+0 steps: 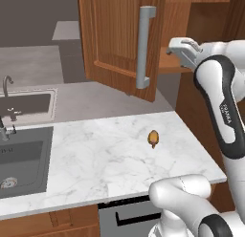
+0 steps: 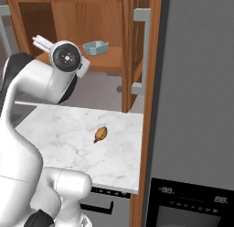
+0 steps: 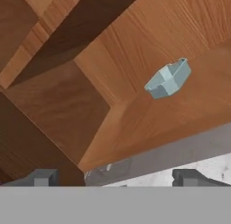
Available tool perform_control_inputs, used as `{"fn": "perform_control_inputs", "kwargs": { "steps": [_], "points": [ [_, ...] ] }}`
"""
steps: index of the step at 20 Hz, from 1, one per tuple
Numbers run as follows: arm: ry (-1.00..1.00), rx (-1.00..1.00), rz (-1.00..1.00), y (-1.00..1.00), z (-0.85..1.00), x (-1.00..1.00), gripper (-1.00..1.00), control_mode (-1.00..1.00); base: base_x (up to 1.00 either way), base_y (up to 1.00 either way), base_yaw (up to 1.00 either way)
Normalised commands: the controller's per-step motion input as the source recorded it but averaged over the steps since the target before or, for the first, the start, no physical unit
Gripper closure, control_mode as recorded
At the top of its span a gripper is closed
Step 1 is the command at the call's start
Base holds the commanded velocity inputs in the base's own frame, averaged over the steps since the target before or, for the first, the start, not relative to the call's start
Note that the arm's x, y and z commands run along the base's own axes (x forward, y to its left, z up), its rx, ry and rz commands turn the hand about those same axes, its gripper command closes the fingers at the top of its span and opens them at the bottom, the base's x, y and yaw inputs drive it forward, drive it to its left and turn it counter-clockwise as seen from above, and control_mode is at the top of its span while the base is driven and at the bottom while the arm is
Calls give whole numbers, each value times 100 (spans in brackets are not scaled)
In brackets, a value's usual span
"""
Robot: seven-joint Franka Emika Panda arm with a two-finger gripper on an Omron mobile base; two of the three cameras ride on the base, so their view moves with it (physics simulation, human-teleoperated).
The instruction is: Retrieve the tupperware from the cabinet, then place the raw meat into the tupperware to avoid contamination.
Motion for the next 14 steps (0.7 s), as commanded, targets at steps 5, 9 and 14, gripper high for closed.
{"fn": "perform_control_inputs", "kwargs": {
  "steps": [5, 9, 14],
  "points": [
    [10, 8, 18, 22, -1, 27, -100, -100, 0, 0, 0],
    [4, 4, 15, 33, -6, 28, -100, -100, 0, 0, 0],
    [1, 2, 13, 47, -15, 32, -100, -100, 0, 0, 0]
  ]
}}
